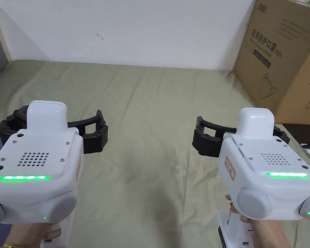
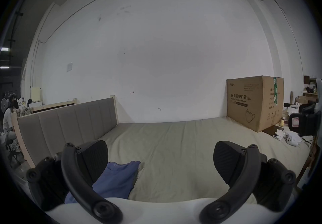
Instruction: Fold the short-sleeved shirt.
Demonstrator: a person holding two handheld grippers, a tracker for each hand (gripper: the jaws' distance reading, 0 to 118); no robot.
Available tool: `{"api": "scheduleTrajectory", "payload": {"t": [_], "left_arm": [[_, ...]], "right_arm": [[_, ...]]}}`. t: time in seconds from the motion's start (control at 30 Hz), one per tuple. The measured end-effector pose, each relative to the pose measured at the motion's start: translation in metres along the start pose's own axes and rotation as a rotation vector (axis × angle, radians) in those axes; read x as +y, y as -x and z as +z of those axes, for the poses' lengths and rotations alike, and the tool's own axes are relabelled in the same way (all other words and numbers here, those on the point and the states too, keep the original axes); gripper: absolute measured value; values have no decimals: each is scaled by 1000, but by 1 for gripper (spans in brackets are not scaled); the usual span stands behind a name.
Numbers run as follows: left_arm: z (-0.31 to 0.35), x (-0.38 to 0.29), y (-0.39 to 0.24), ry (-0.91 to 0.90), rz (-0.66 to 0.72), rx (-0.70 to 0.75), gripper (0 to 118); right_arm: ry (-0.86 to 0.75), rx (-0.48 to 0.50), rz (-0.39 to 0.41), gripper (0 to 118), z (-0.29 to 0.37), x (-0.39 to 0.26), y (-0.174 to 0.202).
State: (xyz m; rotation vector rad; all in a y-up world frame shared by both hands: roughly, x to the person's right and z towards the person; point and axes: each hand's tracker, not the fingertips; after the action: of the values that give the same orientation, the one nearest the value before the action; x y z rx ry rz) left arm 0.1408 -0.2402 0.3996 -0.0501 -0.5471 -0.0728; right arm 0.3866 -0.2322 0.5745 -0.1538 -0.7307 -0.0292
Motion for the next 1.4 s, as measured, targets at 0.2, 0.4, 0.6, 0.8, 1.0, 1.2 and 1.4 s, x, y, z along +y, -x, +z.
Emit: {"api": "scheduleTrajectory", "payload": {"t": [0.2, 0.4, 0.6, 0.8, 1.0, 1.2, 1.4], "left_arm": [[-4, 0, 0, 19, 33, -15, 118], [-7, -2, 2, 34, 27, -16, 115], [-11, -2, 3, 57, 41, -23, 7], [-6, -2, 1, 42, 47, -17, 0], [-5, -1, -2, 45, 25, -32, 0], [-5, 1, -2, 48, 10, -36, 0], [-6, 1, 0, 58, 16, -35, 0]], "right_arm": [[2, -6, 4, 118, -1, 1, -1], [-7, -3, 30, 117, -1, 2, 1], [-39, -44, 50, 18, 3, 4, 2], [-1, -33, -10, 0, 3, 4, -5], [18, -33, -35, 0, 2, 1, -9], [18, -30, -13, 0, 2, 1, -7], [18, -17, -1, 0, 3, 1, -7]]}}
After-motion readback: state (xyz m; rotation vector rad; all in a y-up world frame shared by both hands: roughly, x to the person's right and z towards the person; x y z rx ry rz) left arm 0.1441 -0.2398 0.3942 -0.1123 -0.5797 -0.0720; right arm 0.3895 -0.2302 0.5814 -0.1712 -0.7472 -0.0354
